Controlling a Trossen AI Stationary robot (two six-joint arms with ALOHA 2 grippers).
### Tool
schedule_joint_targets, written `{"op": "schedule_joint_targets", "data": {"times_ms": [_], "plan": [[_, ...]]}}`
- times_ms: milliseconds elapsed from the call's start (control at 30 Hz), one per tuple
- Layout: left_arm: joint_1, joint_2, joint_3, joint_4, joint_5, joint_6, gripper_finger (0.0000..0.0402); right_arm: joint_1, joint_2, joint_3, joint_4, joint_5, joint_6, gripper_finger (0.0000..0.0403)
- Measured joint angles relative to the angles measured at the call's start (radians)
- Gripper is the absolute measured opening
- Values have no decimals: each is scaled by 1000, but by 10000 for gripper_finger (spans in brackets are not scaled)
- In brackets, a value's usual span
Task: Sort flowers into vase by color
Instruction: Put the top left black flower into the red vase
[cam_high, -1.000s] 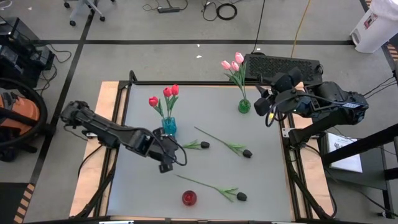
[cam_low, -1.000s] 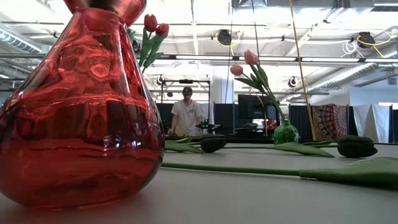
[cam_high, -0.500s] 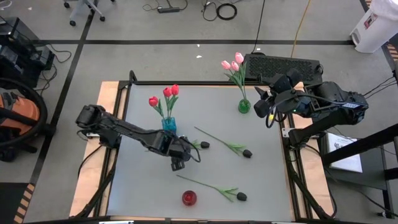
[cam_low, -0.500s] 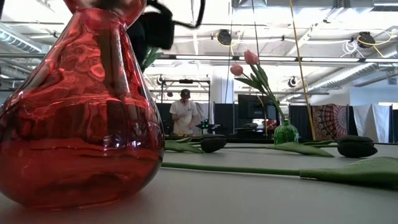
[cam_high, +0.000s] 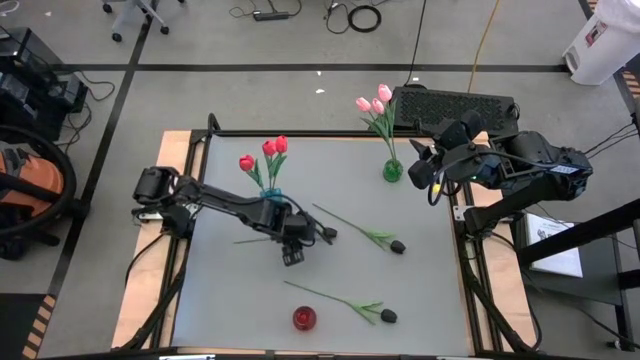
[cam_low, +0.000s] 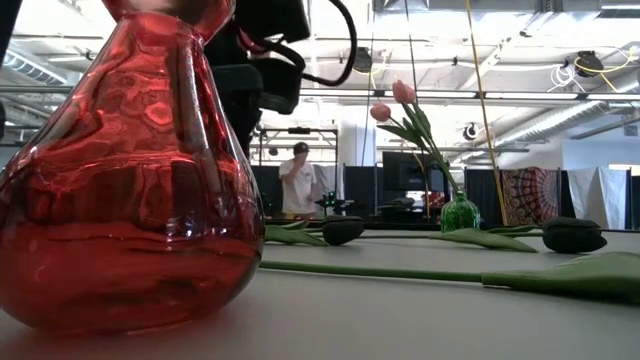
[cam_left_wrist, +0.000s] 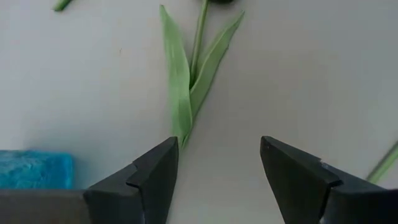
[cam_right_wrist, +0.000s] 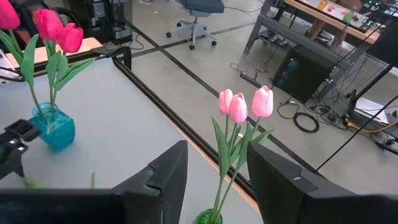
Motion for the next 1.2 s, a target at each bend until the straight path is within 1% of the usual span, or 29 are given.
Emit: {"op": "schedule_joint_targets", "data": {"times_ms": [67, 333, 567, 733, 967, 1200], "plan": [[10, 2, 0, 7, 16, 19, 233, 0, 0, 0, 2, 0, 0, 157], [46, 2, 0, 15, 6, 60, 233, 0, 0, 0, 2, 0, 24, 157], [68, 2, -10, 43, 4, 146, 233, 0, 0, 0, 2, 0, 26, 157], [71, 2, -25, 46, 38, 146, 233, 0, 0, 0, 10, 0, 26, 157], [69, 2, -35, 59, 39, 145, 233, 0, 0, 0, 32, 0, 26, 157], [42, 3, -35, 78, 57, 92, 233, 0, 0, 0, 32, 0, 26, 157]]}}
